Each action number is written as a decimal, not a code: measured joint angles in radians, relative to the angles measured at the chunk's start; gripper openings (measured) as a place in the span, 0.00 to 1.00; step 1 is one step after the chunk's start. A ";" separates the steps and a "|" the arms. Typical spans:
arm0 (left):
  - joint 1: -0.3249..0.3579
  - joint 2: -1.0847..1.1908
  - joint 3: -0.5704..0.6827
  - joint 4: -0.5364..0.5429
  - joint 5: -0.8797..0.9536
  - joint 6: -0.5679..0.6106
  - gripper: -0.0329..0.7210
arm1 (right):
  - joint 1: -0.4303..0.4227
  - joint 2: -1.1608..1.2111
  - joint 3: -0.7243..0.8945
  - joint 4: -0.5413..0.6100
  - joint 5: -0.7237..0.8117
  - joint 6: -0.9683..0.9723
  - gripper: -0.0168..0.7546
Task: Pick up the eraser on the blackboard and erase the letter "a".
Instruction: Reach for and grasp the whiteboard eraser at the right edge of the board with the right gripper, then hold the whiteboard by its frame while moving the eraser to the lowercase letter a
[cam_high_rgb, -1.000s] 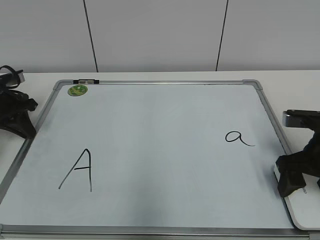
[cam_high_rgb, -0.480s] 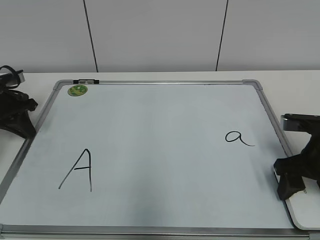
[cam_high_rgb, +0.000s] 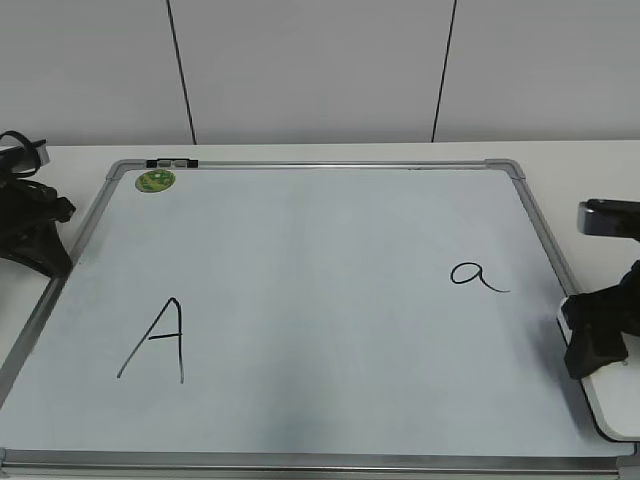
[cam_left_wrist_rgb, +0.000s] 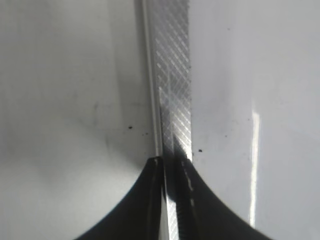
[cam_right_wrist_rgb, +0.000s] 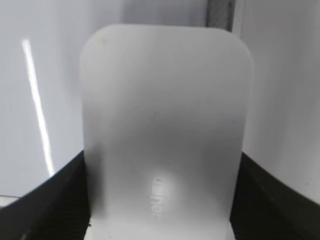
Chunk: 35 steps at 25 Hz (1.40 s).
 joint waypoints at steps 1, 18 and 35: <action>0.000 0.000 0.000 0.000 0.000 0.000 0.09 | 0.000 -0.015 0.000 0.000 0.007 0.000 0.72; 0.000 0.000 0.000 0.000 0.000 0.000 0.09 | 0.137 -0.079 -0.189 -0.028 0.143 0.000 0.72; 0.000 0.000 0.000 0.000 0.000 0.000 0.09 | 0.159 0.381 -0.671 -0.064 0.240 -0.033 0.72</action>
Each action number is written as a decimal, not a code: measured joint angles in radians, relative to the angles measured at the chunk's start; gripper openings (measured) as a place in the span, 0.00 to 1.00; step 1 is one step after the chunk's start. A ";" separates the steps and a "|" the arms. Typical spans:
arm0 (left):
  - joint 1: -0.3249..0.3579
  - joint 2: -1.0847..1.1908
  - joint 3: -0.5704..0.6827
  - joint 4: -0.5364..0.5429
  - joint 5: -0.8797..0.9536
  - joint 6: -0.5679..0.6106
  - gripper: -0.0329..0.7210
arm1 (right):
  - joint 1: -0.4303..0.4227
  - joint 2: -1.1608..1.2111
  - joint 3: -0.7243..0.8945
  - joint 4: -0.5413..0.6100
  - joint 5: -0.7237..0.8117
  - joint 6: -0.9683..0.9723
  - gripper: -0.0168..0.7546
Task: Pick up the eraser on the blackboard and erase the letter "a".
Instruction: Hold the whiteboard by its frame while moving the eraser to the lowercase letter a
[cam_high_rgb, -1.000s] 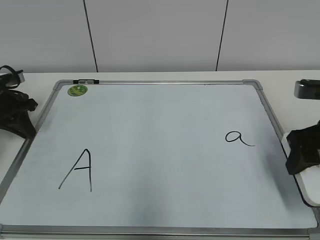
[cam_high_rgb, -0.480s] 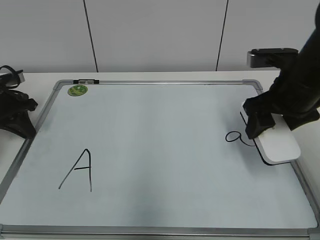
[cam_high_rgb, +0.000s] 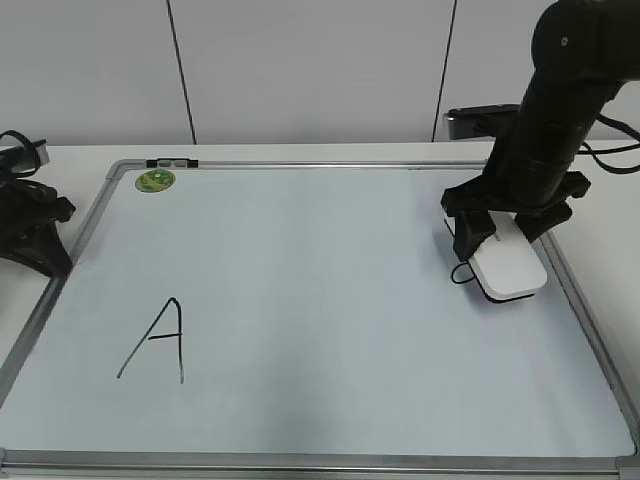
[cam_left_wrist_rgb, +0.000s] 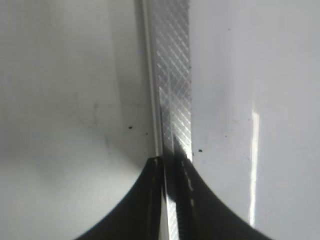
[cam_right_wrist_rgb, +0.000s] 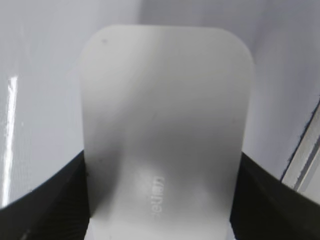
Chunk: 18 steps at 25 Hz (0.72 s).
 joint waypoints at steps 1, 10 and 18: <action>0.000 0.000 0.000 0.000 0.000 0.000 0.09 | 0.000 0.014 -0.012 0.000 0.000 -0.002 0.72; 0.000 0.000 0.000 -0.001 0.000 0.000 0.09 | -0.017 0.135 -0.077 0.075 0.004 -0.078 0.72; 0.000 0.000 0.000 -0.001 0.000 0.000 0.09 | -0.017 0.175 -0.095 0.097 0.015 -0.103 0.72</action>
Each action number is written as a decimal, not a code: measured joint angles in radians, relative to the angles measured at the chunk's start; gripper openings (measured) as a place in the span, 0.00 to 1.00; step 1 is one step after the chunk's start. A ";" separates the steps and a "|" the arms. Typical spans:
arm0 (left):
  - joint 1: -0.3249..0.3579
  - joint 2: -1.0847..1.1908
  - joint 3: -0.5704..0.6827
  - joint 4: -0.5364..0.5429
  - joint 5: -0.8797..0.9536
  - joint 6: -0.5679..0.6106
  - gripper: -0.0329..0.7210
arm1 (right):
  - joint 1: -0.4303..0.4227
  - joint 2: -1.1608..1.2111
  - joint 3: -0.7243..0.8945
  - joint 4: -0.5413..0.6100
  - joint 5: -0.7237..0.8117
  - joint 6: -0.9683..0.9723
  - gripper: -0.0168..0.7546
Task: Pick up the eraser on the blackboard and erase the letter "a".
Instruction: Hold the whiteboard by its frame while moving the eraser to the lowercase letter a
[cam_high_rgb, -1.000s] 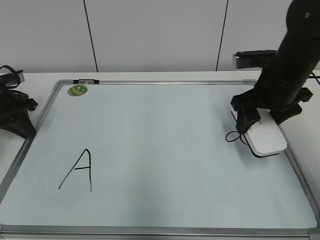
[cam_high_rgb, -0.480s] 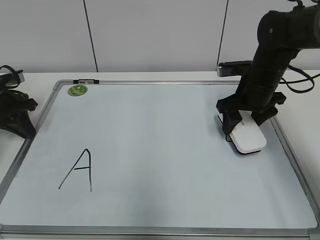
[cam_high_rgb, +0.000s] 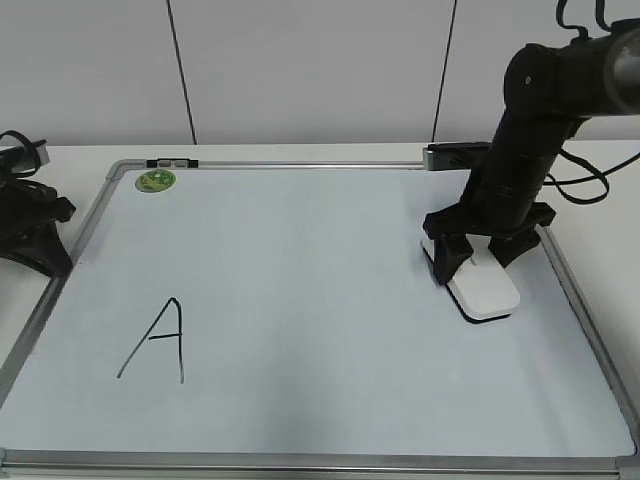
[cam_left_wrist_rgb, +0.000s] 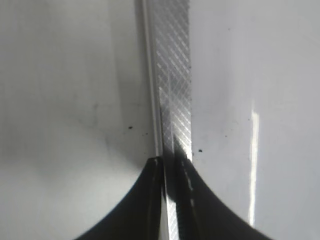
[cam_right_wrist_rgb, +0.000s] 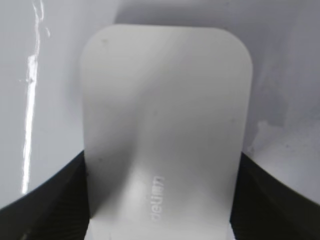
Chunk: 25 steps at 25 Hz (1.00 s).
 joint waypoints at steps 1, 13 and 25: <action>0.000 0.000 0.000 0.000 0.000 0.000 0.09 | 0.000 0.001 -0.002 0.000 0.002 0.000 0.72; 0.000 0.000 0.000 0.007 -0.002 0.000 0.09 | 0.002 0.005 -0.012 -0.056 0.016 0.075 0.72; 0.000 0.000 -0.002 0.012 -0.002 0.000 0.09 | 0.006 0.005 -0.016 -0.114 0.026 0.110 0.72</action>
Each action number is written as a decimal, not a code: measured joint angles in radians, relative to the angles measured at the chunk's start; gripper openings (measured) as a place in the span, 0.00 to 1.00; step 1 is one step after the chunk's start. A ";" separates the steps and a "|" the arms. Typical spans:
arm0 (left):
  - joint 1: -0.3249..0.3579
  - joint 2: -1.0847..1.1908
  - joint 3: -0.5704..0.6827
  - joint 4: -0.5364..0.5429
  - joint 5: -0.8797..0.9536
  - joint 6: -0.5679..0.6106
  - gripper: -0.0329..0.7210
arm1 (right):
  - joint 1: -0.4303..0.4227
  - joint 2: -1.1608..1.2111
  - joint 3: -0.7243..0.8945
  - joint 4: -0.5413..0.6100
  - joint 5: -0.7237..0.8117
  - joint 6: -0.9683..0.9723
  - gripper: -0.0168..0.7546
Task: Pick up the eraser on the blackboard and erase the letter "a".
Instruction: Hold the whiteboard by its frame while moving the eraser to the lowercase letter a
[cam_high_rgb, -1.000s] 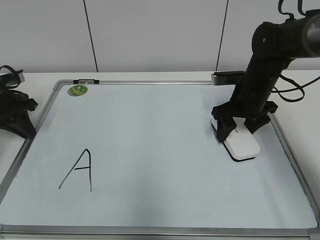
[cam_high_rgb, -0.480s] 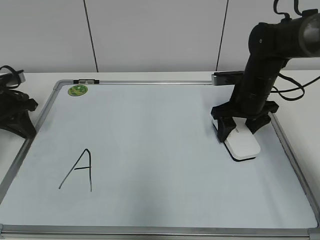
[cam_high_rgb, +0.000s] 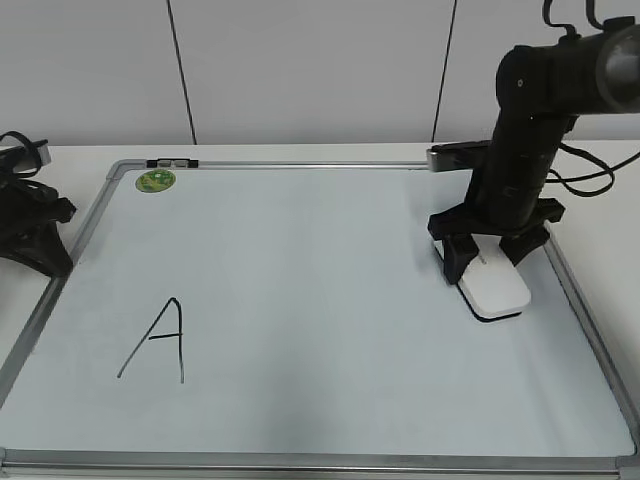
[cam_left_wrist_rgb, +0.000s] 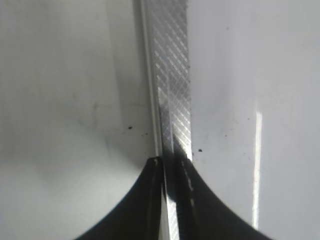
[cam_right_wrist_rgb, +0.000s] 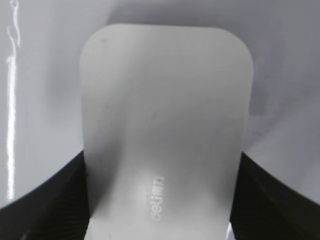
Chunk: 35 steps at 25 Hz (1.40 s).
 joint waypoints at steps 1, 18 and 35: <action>0.000 0.000 0.000 0.000 0.000 0.000 0.09 | 0.000 0.000 -0.002 -0.012 0.000 0.006 0.72; 0.000 0.000 0.000 0.002 0.000 0.000 0.09 | -0.100 0.000 -0.004 -0.016 0.007 0.005 0.72; 0.000 0.000 0.000 0.002 0.000 -0.002 0.09 | 0.062 0.000 -0.004 0.015 0.007 -0.065 0.72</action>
